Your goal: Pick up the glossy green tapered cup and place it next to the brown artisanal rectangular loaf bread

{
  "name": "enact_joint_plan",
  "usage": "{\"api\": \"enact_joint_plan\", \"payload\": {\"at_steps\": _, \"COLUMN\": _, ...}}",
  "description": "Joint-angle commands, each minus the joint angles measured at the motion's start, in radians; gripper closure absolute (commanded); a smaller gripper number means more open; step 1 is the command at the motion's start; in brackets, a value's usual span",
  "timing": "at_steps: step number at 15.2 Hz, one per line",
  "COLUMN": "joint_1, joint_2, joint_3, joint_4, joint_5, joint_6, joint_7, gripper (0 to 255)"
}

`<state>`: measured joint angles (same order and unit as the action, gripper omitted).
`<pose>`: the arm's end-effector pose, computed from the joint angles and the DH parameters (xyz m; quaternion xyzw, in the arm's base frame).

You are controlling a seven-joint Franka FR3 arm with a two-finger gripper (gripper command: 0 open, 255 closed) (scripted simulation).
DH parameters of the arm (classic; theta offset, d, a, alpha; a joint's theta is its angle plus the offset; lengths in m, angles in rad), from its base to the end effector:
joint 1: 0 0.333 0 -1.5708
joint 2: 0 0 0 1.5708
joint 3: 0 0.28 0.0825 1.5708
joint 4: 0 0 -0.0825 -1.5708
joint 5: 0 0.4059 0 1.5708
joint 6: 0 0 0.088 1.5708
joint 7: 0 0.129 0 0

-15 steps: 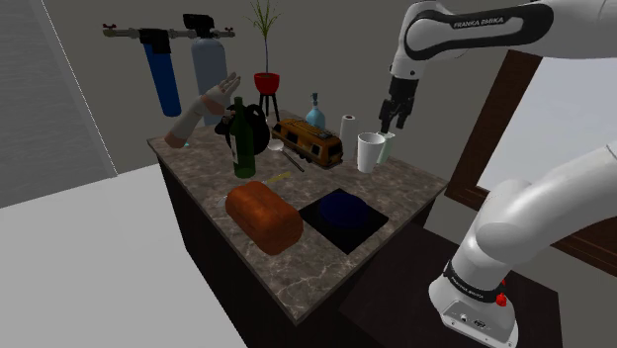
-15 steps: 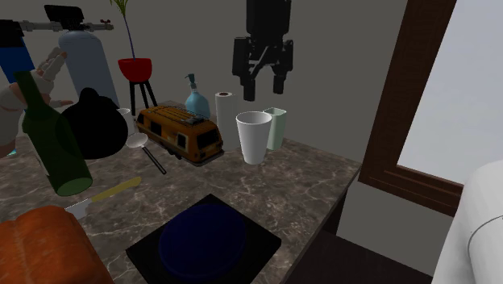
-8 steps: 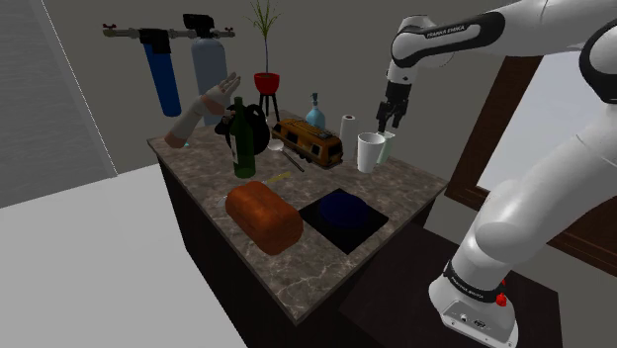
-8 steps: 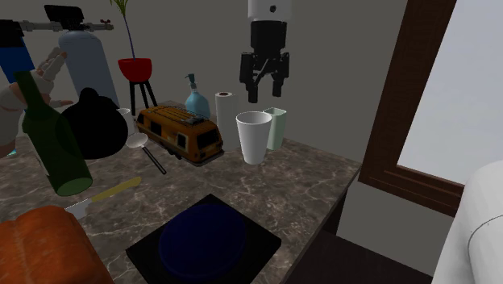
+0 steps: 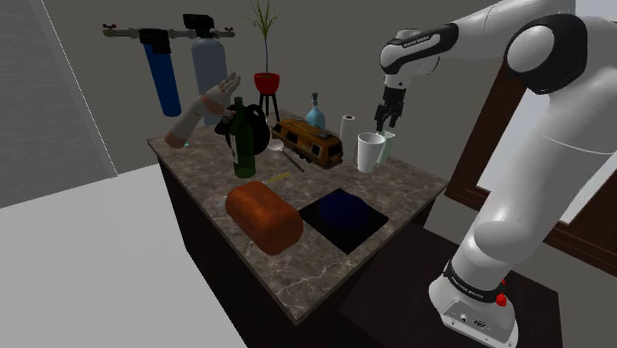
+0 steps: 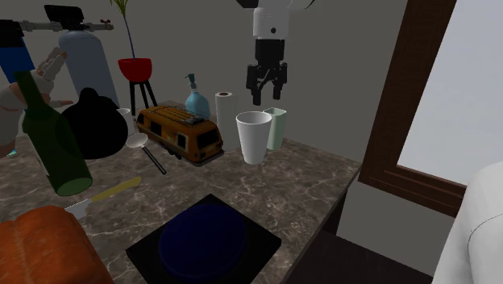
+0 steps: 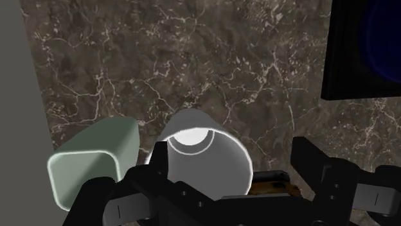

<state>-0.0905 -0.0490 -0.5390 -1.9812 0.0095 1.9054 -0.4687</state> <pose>0.4543 -0.3320 0.4151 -0.9964 0.0814 0.0055 0.0233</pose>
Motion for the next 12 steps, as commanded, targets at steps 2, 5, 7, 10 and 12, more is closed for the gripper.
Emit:
{"api": "enact_joint_plan", "payload": {"at_steps": 2, "joint_1": -0.030, "joint_2": 0.133, "joint_3": -0.034, "joint_4": 0.098, "joint_5": 0.071, "joint_6": 0.015, "joint_7": -0.089, "gripper": 0}}
{"api": "enact_joint_plan", "payload": {"at_steps": 5, "joint_1": -0.074, "joint_2": 0.261, "joint_3": -0.045, "joint_4": 0.209, "joint_5": 0.144, "joint_6": 0.010, "joint_7": -0.162, "gripper": 0}}
{"api": "enact_joint_plan", "payload": {"at_steps": 7, "joint_1": -0.113, "joint_2": 0.347, "joint_3": -0.045, "joint_4": 0.291, "joint_5": 0.191, "joint_6": -0.001, "joint_7": -0.205, "gripper": 0}}
{"api": "enact_joint_plan", "payload": {"at_steps": 10, "joint_1": -0.147, "joint_2": 0.415, "joint_3": -0.038, "joint_4": 0.349, "joint_5": 0.225, "joint_6": -0.001, "joint_7": -0.234, "gripper": 0}}
{"api": "enact_joint_plan", "payload": {"at_steps": 12, "joint_1": -0.146, "joint_2": 0.421, "joint_3": -0.035, "joint_4": 0.329, "joint_5": 0.230, "joint_6": 0.024, "joint_7": -0.237, "gripper": 0}}
